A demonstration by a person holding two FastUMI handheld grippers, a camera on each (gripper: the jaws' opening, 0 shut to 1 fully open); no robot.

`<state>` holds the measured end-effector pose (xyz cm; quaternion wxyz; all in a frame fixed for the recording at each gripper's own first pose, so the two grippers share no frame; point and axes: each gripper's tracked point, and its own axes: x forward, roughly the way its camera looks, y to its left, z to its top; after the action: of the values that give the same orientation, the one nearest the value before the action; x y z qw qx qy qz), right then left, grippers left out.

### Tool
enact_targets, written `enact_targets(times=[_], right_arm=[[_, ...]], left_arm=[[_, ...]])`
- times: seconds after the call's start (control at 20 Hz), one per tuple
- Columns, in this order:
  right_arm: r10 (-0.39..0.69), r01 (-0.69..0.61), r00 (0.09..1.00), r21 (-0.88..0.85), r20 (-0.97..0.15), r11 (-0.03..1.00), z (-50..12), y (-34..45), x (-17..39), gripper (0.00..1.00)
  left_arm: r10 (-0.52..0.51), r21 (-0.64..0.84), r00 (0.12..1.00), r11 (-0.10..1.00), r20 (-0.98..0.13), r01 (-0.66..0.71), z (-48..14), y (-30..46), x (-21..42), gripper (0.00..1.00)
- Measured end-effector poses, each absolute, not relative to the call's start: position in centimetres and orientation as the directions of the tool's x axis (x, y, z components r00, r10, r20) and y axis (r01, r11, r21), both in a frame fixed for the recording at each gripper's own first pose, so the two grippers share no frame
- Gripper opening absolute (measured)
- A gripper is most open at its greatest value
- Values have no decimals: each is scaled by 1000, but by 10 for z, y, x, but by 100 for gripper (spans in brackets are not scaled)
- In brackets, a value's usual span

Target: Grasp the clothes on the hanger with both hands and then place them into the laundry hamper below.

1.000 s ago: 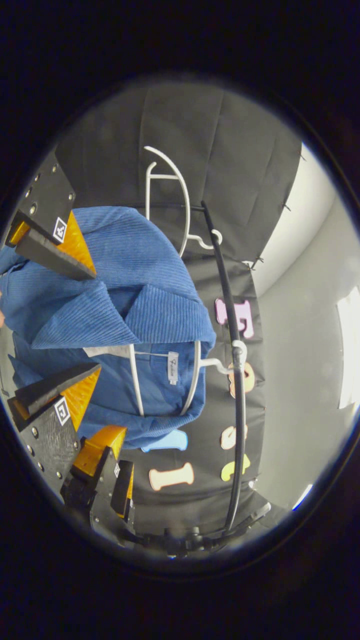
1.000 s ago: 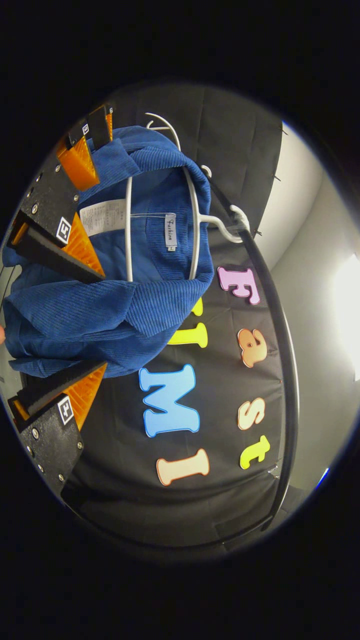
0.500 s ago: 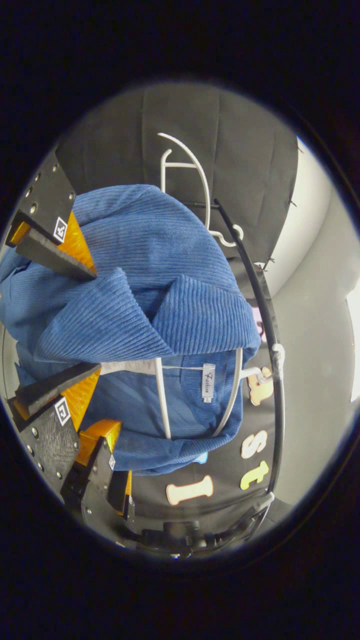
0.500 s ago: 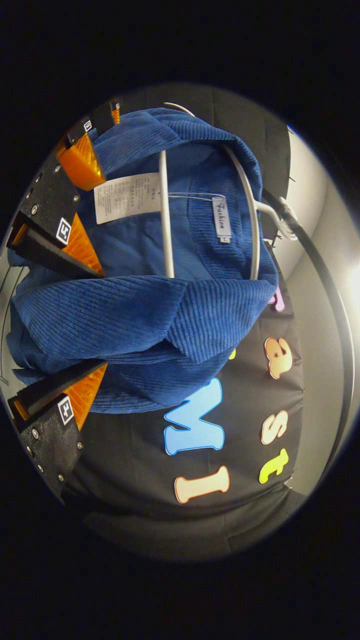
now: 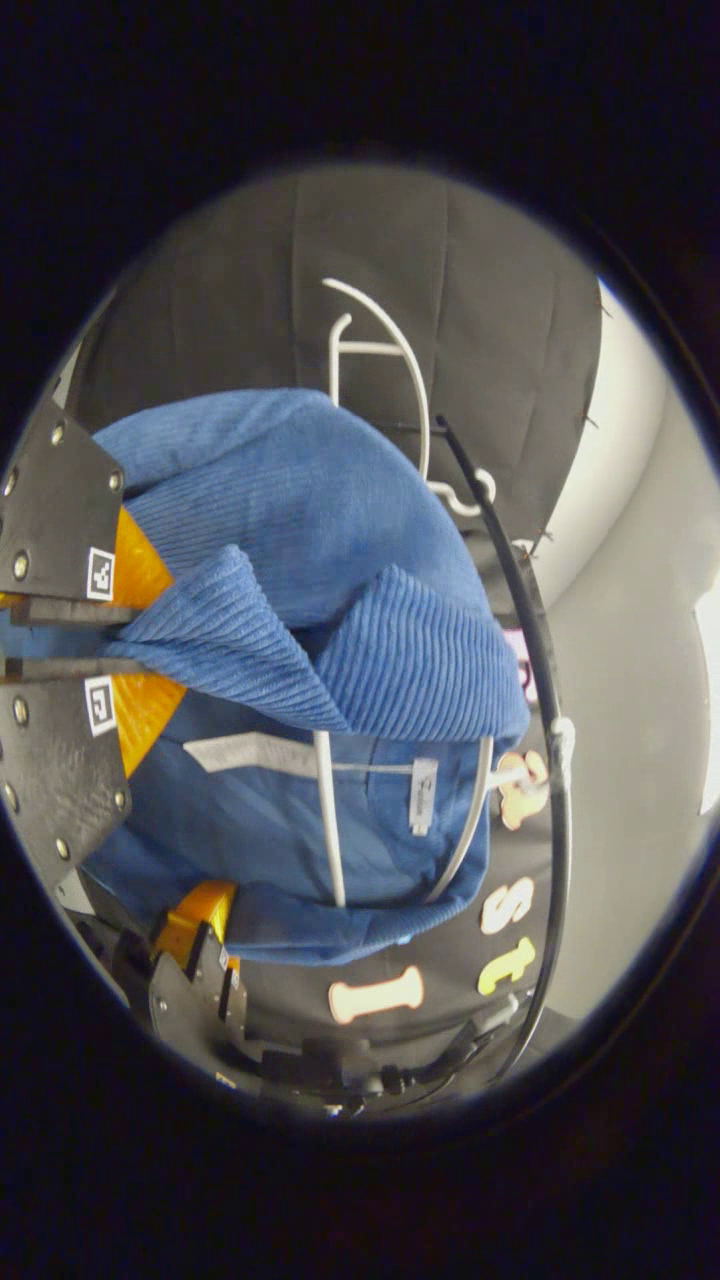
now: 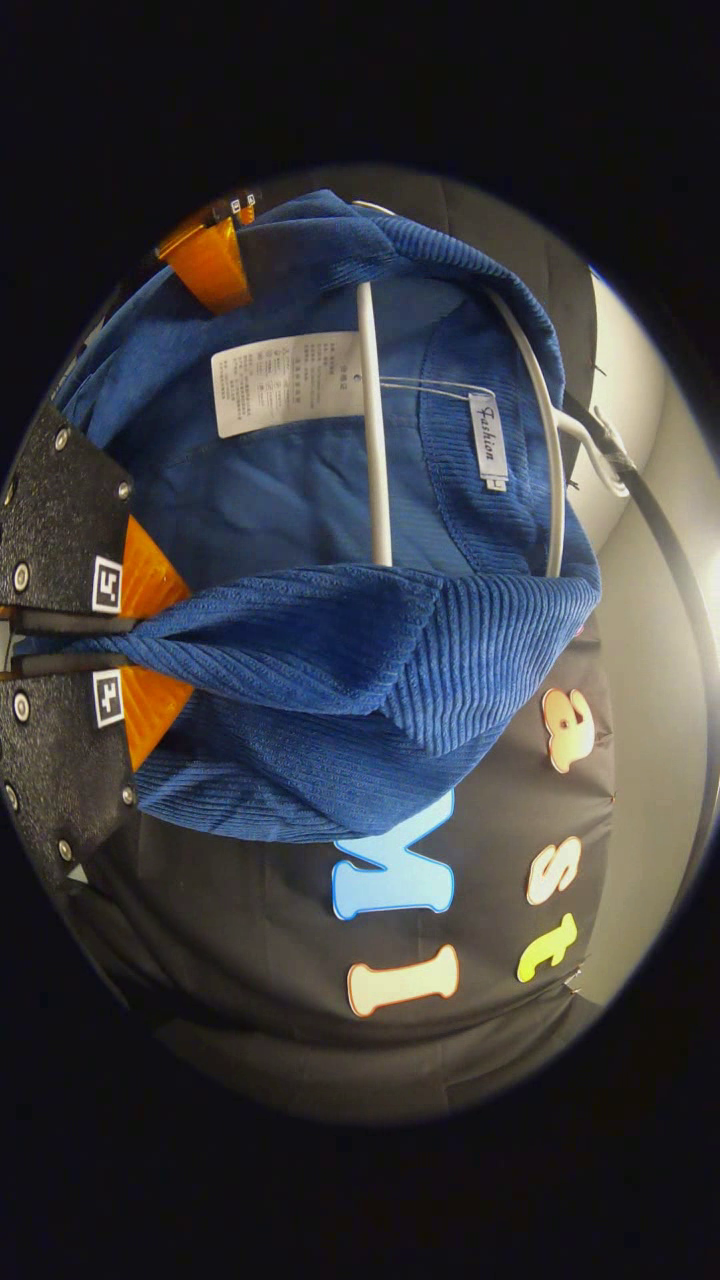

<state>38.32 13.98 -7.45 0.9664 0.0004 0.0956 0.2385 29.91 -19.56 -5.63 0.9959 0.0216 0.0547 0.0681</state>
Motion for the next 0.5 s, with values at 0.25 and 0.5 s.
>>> enact_targets(times=[0.25,0.5], right_arm=[[469,-477,878,-79,-94,876,-50,129,381,4],[436,-429,900,-134,27,894,-7,110,361,4]], left_arm=[[98,27,993,995,-59,-97,-36,-201,280,2],[65,59,998,996,-4,-65,-3,-200,243,4]])
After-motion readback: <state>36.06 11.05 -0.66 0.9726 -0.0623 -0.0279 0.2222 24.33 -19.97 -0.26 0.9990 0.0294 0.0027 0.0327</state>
